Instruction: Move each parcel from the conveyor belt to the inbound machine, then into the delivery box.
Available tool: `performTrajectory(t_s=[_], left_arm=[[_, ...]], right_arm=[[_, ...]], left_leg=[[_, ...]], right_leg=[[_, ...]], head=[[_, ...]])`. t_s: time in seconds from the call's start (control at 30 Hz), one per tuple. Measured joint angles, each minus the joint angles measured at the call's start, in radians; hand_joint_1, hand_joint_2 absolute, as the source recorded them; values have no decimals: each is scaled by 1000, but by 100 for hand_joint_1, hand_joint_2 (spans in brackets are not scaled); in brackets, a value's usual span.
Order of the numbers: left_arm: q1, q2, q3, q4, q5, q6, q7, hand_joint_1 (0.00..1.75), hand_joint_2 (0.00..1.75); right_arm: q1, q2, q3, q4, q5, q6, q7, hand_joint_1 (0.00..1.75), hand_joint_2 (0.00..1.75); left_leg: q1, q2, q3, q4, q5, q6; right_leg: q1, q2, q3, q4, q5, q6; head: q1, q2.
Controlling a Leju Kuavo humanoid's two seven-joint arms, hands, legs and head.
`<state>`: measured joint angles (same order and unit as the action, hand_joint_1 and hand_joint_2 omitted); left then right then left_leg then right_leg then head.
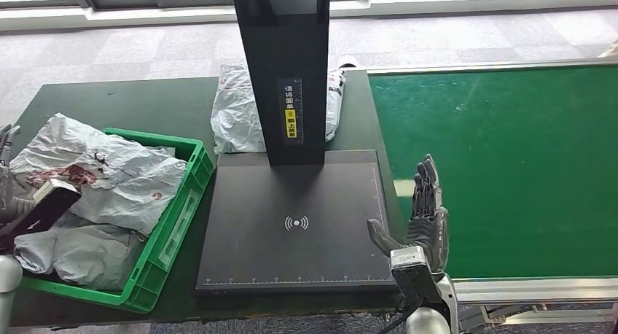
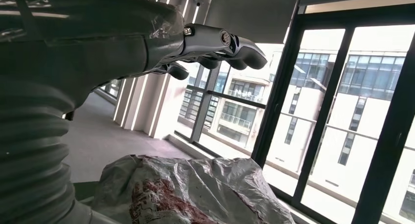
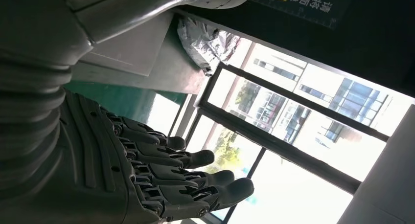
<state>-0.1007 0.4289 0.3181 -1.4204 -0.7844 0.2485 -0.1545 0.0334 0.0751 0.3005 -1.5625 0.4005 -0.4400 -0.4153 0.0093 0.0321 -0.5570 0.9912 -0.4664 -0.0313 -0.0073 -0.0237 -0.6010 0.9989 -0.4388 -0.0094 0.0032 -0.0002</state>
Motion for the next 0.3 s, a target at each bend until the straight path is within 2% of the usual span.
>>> performTrajectory(t_s=[0.17,0.3], left_arm=[[7,26,0,-7,18,-3,-4,0,175],[7,16,0,-15,132,-20,-53,0,175]], right_arm=[[10,7,-16,-12,0,2,0,0,175],[19,14,-18,-20,-8,18,-7,0,175]], left_leg=[[0,0,0,0,0,0],[0,0,0,0,0,0]], right_leg=[[0,0,0,0,0,0],[0,0,0,0,0,0]], head=[[0,0],[0,0]])
